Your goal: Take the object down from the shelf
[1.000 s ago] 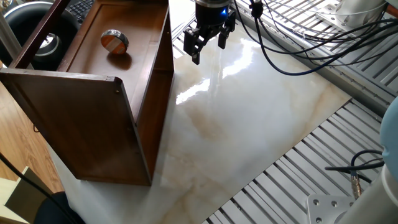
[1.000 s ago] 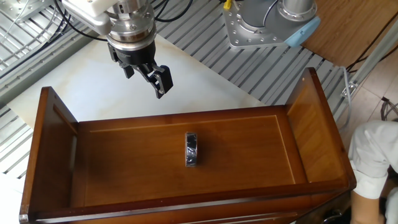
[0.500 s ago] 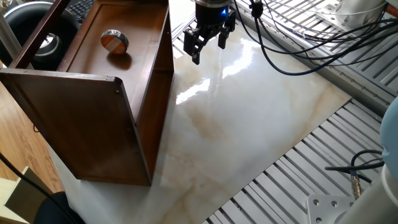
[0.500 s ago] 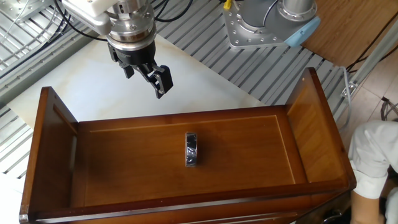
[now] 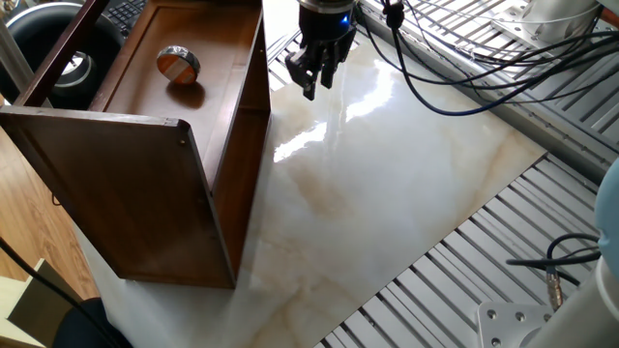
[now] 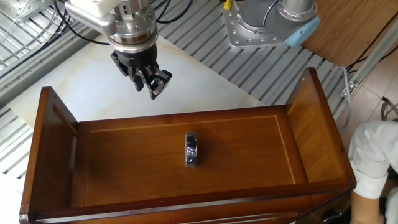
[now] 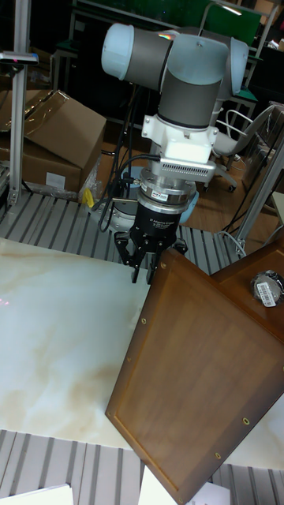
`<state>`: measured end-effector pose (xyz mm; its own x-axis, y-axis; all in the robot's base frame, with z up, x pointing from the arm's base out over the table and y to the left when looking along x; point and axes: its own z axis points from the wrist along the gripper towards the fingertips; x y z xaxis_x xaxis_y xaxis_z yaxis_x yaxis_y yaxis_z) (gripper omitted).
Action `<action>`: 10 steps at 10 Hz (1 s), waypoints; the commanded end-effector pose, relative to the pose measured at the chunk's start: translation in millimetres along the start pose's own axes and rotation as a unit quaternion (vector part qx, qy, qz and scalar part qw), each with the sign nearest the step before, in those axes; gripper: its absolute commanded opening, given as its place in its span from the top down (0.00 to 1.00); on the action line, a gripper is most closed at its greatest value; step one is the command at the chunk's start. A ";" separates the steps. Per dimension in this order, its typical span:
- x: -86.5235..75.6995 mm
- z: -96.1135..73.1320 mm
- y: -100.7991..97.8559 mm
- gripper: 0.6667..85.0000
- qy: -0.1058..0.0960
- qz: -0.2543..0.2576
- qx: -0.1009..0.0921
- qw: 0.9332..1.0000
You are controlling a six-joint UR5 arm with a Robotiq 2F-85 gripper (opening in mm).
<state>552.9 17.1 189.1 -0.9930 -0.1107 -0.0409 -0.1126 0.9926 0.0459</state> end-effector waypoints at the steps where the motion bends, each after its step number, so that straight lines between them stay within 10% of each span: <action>1: -1.6 -1.5 4.6 0.65 -0.003 -0.010 -0.009 1.000; 10: 0.1 -2.3 15.1 0.64 -0.001 -0.054 -0.030 0.998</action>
<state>549.4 23.2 189.9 -0.9824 -0.1833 -0.0350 -0.1853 0.9804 0.0676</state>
